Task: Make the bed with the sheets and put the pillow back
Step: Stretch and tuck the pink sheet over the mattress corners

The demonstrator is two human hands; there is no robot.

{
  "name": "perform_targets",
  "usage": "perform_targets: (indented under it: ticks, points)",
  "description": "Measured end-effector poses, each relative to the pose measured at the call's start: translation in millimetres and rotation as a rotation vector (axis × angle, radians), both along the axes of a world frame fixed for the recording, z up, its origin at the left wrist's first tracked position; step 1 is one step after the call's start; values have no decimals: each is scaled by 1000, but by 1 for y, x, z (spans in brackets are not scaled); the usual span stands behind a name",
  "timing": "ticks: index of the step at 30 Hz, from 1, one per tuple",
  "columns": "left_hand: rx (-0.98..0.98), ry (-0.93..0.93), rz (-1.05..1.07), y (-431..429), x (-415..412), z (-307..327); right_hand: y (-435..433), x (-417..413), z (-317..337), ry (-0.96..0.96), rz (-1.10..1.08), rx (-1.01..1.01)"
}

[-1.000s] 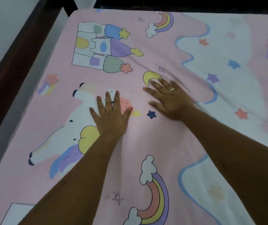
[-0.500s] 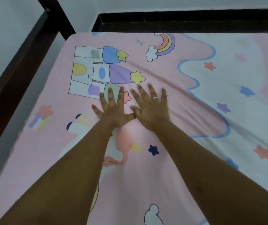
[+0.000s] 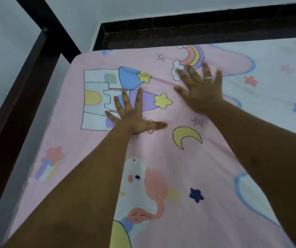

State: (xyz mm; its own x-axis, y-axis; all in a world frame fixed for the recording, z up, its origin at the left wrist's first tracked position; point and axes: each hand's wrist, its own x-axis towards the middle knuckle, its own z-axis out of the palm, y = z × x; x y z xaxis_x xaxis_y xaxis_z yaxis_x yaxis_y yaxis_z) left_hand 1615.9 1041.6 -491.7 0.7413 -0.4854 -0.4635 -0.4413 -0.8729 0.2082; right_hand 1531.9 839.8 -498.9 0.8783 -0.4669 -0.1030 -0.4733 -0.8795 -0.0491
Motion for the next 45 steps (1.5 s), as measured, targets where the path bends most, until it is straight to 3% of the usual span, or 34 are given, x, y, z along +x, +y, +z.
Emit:
perform_targets:
  ticks: [4, 7, 11, 15, 18, 23, 26, 29, 34, 36, 39, 45]
  points:
    - [-32, -18, 0, -3, 7, -6, -16, 14, 20, -138, -288, 37]
    - [-44, -47, 9, -7, 9, -8, -24, 16, 29, -134, -368, 0]
    - [-58, -76, 3, -10, 16, -10, -32, 28, 30, -122, -377, 158]
    - [-95, -80, 25, -12, 19, -10, -35, 38, 35, 3, -266, 64]
    - [-131, -102, 38, -12, 19, -13, -36, 36, 31, -11, -223, 50]
    - [-291, -403, 69, -13, 11, -30, -45, 36, 30, -31, -8, -183]
    - [-417, -525, 44, -12, 12, -41, -60, 39, 35, -89, -32, -271]
    - [-446, -602, 2, -12, 18, -42, -53, 48, 25, -102, -162, -184]
    - [-437, -602, -14, -13, 20, -46, -73, 53, 27, -308, -274, 70]
    - [-432, -599, -11, -14, 20, -46, -94, 57, 35, -229, -324, 194]
    - [-422, -603, -4, -13, 21, -46, -108, 65, 39, 10, -266, 131]
    - [-397, -593, -3, -15, 22, -45, -108, 75, 33, -181, -165, 61]
